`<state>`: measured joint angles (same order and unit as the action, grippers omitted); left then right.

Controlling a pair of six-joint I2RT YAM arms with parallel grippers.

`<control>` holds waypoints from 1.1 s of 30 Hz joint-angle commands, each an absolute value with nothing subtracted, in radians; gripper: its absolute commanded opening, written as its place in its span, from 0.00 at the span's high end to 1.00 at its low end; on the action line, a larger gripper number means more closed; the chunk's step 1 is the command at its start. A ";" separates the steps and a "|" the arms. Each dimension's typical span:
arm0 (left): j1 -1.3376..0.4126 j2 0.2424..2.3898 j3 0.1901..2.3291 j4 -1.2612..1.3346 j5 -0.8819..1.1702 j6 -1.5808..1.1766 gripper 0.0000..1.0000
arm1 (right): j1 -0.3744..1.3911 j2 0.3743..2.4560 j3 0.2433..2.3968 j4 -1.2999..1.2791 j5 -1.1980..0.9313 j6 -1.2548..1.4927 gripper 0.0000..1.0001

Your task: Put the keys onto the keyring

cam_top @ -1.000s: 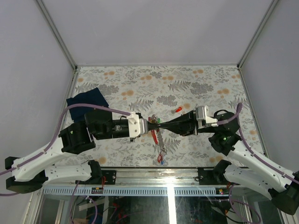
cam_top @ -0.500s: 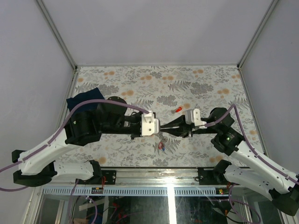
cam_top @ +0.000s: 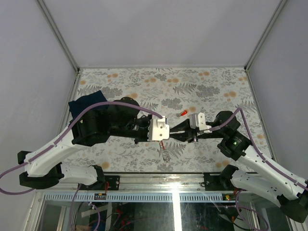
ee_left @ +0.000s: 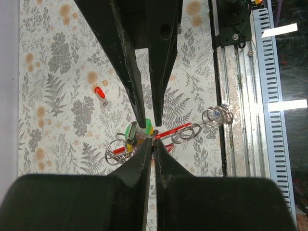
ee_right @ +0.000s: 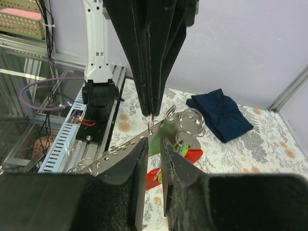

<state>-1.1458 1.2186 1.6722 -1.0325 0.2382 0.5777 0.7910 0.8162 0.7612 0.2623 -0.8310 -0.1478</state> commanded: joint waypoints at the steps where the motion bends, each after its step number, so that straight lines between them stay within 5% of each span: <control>1: -1.150 1.216 1.709 -1.025 0.233 0.591 1.00 | 0.794 0.807 0.774 0.402 -0.848 -0.085 0.77; 33: -1.150 1.208 1.690 -0.978 0.214 0.594 1.00 | 0.811 0.889 0.750 0.513 -0.891 -0.004 0.74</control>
